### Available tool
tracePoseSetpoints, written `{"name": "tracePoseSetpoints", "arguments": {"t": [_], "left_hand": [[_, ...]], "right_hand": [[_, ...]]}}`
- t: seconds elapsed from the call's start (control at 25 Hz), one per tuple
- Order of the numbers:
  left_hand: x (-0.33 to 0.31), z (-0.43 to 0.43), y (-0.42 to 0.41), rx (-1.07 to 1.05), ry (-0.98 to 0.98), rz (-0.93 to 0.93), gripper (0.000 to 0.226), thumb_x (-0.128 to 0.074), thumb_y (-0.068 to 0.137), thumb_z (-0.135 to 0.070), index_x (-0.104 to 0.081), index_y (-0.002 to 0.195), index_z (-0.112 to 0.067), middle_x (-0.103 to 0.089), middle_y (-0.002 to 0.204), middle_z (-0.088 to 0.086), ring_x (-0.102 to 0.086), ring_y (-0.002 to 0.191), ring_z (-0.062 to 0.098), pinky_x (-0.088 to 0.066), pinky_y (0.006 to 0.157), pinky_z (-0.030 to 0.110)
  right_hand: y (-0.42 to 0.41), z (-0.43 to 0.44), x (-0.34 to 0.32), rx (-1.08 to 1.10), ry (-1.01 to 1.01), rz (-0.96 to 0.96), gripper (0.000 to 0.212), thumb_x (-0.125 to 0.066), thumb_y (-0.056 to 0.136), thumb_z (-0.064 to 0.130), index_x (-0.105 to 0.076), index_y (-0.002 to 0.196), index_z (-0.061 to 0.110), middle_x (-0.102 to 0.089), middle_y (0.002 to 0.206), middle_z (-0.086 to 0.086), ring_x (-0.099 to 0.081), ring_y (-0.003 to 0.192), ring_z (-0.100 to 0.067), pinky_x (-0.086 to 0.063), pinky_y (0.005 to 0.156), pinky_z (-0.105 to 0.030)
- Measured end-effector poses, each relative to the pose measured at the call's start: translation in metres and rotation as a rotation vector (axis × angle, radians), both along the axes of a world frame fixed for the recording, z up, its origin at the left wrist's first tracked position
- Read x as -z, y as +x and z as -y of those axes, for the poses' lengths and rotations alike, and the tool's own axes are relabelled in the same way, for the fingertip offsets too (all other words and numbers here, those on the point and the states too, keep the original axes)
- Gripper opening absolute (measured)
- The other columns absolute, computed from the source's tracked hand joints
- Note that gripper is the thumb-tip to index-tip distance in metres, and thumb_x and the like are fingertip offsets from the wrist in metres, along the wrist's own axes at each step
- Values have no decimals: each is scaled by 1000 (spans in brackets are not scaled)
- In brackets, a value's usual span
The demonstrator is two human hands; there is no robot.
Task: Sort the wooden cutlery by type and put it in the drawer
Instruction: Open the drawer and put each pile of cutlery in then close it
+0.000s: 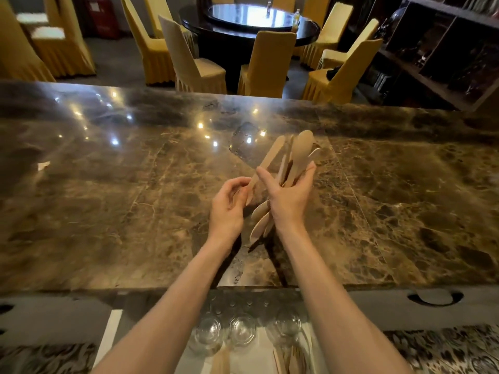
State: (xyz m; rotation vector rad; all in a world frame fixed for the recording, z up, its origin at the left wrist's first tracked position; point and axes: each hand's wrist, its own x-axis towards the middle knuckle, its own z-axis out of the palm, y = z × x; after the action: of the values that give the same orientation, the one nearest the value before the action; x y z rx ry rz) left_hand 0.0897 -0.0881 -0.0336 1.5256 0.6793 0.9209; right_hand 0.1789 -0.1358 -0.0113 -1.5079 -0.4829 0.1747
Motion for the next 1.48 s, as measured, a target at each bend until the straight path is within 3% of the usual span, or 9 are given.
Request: {"name": "tracePoseSetpoints", "arguments": {"t": [0.2, 0.4, 0.52, 0.6, 0.88, 1.04, 1.16, 1.28, 1.48], "left_hand": [[5, 2, -17, 291, 8, 10, 35, -47, 90, -5, -52, 119, -25, -59, 119, -5, -55, 112, 4, -45, 98, 25], [13, -2, -32, 584, 178, -159, 86, -68, 74, -12, -17, 142, -14, -40, 132, -12, -40, 125, -5, -33, 93, 4], [12, 0, -27, 477, 257, -129, 58, -65, 75, -4, -42, 128, -4, -54, 114, -5, -53, 117, 15, -39, 91, 10], [7, 0, -24, 438, 174, -66, 33, -61, 75, -6, -56, 105, -20, -61, 96, -4, -59, 94, -4, -45, 82, 13], [-1, -2, -20, 358, 237, -109, 24, -59, 75, -15, -51, 76, -37, -56, 72, -15, -55, 69, -9, -43, 64, 7], [-3, -8, -20, 446, 175, -154, 28, -59, 74, 12, -57, 78, -15, -60, 72, 20, -61, 70, 23, -50, 64, 39], [1, -12, -21, 427, 167, -101, 33, -55, 71, 24, -56, 79, -8, -62, 69, -3, -61, 65, 0, -49, 59, 17], [5, -14, -17, 362, 160, -216, 28, -62, 67, 14, -61, 86, -7, -68, 77, 6, -66, 75, 23, -55, 68, 37], [10, -14, -15, 268, 189, -195, 23, -63, 71, -6, -63, 93, -14, -65, 79, -6, -63, 80, 3, -50, 70, 19]], "right_hand": [[-11, 1, 3, -39, 44, 218, 41, -75, 77, 18, -48, 108, 21, -60, 81, 21, -58, 75, 11, -43, 66, -6], [-24, 3, 5, -111, 63, 506, 50, -78, 73, 22, -47, 111, 11, -53, 72, 23, -53, 64, 8, -36, 55, -3], [-31, 7, 13, -254, 24, 413, 67, -80, 68, 18, -41, 121, 22, -58, 86, 26, -58, 69, 1, -45, 55, -12], [-30, 10, 16, -304, 30, 316, 89, -82, 64, 9, -31, 136, 22, -62, 89, 17, -62, 74, -3, -49, 63, -15], [-27, 10, 2, -326, 114, 479, 113, -81, 66, 11, -1, 146, 9, -56, 119, -8, -66, 91, -13, -53, 83, -33], [-26, 11, 5, -403, 7, 295, 114, -78, 64, -3, -3, 148, 14, -51, 122, 34, -57, 110, 3, -48, 90, -23], [-24, 9, 6, -439, -50, 196, 97, -78, 65, 1, -26, 144, 22, -52, 128, 20, -58, 112, -9, -50, 93, -32], [-25, 8, 4, -367, -195, 156, 39, -76, 73, 10, -62, 110, 12, -67, 100, -3, -65, 93, -18, -51, 77, -29], [-29, 9, 0, -421, -222, 164, 10, -68, 84, 20, -73, 90, 13, -72, 89, -2, -66, 87, -13, -53, 77, -31]]}}
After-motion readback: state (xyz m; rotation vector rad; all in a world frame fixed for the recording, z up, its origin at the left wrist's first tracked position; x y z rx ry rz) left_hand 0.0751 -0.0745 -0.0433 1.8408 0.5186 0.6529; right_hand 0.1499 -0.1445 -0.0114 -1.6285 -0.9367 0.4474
